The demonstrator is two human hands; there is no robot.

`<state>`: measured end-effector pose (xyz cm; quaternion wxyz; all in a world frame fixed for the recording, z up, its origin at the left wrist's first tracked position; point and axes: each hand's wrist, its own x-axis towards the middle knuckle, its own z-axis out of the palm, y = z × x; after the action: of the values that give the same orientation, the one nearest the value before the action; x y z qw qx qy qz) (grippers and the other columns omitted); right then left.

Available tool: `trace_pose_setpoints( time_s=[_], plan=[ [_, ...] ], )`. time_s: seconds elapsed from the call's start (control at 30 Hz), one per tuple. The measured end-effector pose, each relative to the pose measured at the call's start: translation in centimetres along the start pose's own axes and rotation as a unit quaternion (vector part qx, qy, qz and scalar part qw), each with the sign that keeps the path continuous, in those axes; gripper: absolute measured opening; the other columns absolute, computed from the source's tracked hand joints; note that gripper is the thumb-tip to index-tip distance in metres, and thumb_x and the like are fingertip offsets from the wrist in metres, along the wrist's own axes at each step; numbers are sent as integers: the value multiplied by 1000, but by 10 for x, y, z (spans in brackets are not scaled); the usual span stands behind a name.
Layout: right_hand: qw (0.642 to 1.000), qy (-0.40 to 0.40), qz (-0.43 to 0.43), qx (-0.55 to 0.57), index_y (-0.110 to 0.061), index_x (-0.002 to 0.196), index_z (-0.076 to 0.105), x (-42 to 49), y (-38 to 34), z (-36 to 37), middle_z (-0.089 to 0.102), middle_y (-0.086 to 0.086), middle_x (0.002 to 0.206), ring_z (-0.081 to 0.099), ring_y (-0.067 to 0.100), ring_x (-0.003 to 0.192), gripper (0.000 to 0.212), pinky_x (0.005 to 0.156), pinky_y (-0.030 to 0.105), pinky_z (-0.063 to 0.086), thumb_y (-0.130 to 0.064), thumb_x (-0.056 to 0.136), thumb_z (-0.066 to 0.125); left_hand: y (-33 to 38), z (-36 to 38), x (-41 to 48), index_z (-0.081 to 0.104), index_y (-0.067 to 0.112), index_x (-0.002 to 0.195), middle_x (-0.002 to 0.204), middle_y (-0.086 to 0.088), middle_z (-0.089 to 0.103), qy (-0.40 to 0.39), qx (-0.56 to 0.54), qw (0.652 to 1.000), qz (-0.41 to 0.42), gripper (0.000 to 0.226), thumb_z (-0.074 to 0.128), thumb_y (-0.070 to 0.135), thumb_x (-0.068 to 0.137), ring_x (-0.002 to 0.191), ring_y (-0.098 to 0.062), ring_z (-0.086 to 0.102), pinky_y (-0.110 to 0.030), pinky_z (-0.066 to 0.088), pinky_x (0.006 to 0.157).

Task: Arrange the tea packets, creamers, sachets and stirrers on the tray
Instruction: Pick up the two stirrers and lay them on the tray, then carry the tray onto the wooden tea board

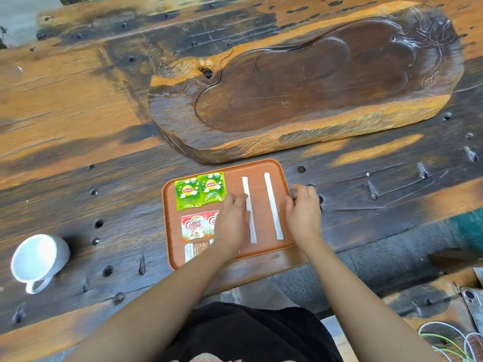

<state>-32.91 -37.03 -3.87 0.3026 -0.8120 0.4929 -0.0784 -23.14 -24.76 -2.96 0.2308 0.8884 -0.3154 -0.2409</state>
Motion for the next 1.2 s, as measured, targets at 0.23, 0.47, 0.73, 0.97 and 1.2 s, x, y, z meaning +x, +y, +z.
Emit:
trace_pose_setpoints(
  time_s=[0.23,0.47,0.73,0.97,1.2],
  plan=[
    [984,-138,107,44,0,105,62,17,17,-13,63,10,88,60,28,91,23,73,27,42,-10,87,53,-80,-58,-3,42,5,134,124,-25,47,116,44,971,-202,51,54,12,85,115,-41,45,-49,41,97],
    [978,-137,142,60,-9,91,64,12,13,-8,60,8,79,56,23,78,18,61,25,41,-5,84,48,-109,-78,-26,53,2,120,112,-25,65,2,-50,948,-315,33,49,4,86,106,-39,60,-40,46,88],
    [964,-100,205,140,-4,96,67,-3,10,-10,65,8,86,60,22,86,17,78,28,46,-1,81,59,-138,-81,-27,61,8,108,76,-9,64,4,-206,912,-354,33,47,-4,80,76,-30,61,-48,57,79],
    [964,-78,203,150,-4,97,67,-13,5,-15,65,9,86,60,23,84,18,83,34,49,0,80,61,-130,-101,-36,60,15,81,66,-5,60,3,-312,892,-327,32,42,-11,84,62,-21,56,-32,49,65],
    [966,-44,192,170,-6,95,68,-17,-18,-32,67,10,88,61,23,84,17,78,31,48,-2,80,61,-128,-125,-36,61,6,107,76,-9,64,13,-373,877,-304,33,43,-11,85,71,-25,60,-29,50,60]
  ],
)
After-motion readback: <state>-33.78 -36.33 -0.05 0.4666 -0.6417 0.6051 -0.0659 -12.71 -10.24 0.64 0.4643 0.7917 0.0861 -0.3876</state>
